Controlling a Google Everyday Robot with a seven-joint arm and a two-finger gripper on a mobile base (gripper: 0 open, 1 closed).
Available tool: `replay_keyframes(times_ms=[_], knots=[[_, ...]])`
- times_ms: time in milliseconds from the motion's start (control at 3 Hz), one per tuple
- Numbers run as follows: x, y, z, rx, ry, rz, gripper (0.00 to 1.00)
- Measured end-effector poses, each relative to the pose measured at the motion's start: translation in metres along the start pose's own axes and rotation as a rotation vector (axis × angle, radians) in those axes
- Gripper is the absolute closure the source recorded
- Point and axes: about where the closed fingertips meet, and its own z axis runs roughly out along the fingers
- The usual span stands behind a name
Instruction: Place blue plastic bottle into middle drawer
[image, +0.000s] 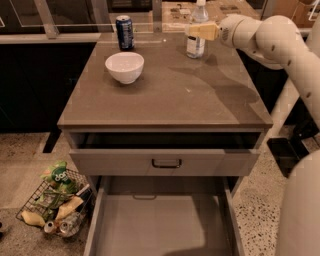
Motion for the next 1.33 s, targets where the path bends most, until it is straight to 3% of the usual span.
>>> replay_keyframes(times_ms=[667,1000,1333], knots=[[0.010,-0.029,0.037,0.032,-0.005,-0.049,0.00],[0.013,-0.042,0.043,0.030,-0.002,-0.045,0.00],[0.019,-0.039,0.054,-0.009,-0.002,0.004,0.00]])
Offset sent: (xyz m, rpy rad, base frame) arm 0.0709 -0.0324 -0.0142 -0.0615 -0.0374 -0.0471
